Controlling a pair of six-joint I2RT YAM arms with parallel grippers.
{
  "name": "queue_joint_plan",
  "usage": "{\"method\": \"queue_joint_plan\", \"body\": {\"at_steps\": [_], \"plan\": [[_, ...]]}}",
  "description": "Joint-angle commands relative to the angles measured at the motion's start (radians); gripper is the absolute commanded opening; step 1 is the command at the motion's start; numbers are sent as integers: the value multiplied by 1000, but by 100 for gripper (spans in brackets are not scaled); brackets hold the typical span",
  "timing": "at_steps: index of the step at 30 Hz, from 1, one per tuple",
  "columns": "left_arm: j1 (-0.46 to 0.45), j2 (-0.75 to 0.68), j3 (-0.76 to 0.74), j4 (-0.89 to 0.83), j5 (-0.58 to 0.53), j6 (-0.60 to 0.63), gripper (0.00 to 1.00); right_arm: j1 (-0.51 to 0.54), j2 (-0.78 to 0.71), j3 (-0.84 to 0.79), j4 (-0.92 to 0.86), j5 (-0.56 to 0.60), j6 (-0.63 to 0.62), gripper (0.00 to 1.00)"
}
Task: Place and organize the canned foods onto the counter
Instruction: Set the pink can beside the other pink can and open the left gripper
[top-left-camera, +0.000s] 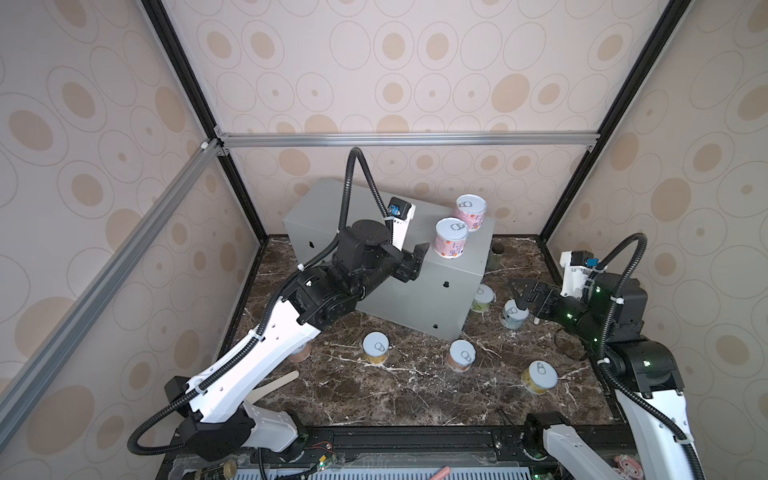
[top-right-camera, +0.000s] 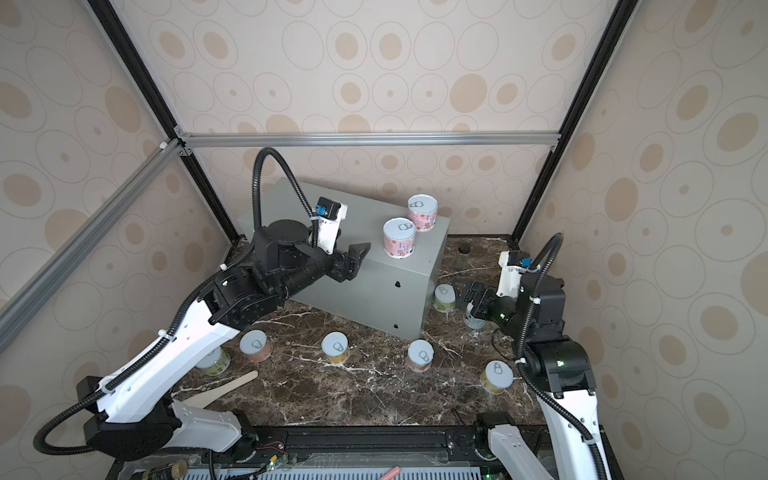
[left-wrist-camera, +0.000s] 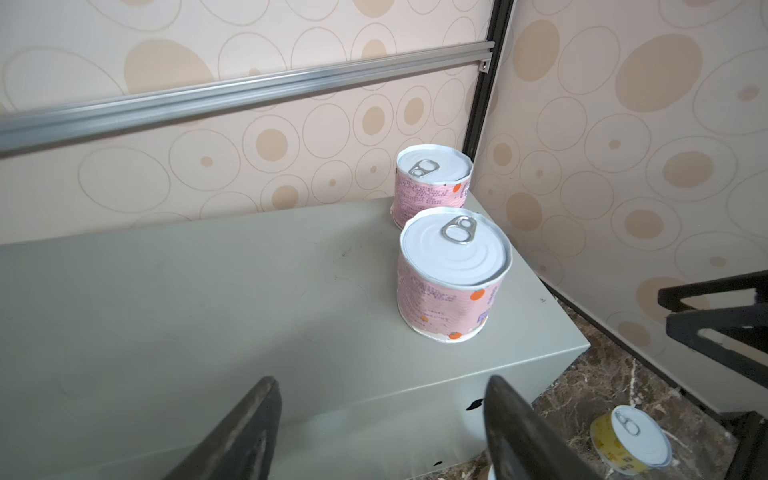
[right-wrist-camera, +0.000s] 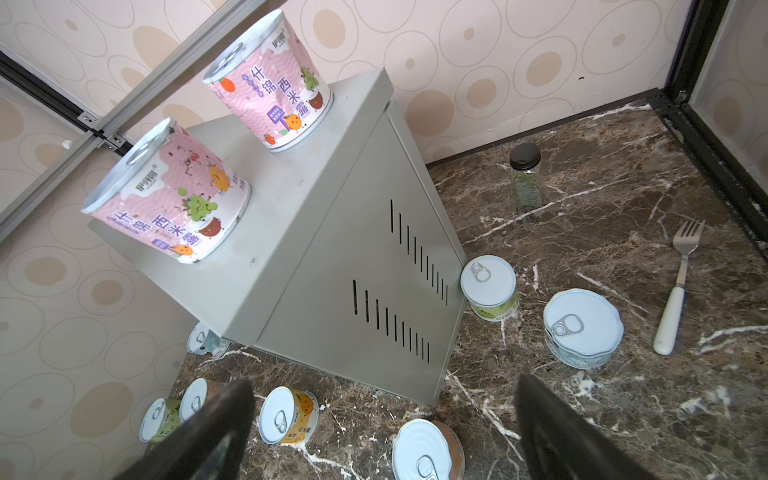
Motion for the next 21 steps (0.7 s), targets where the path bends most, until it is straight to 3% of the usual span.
{"method": "queue_joint_plan", "body": {"at_steps": [1, 10, 21], "plan": [[39, -33, -57, 142, 28, -9, 69, 7, 2, 24, -1, -9, -17, 100], [107, 11, -85, 197, 166, -9, 53, 7, 32, 28, 47, -34, -10, 100], [111, 87, -40, 234, 375, 79, 50, 7, 79, 17, 95, -34, -35, 100]]}}
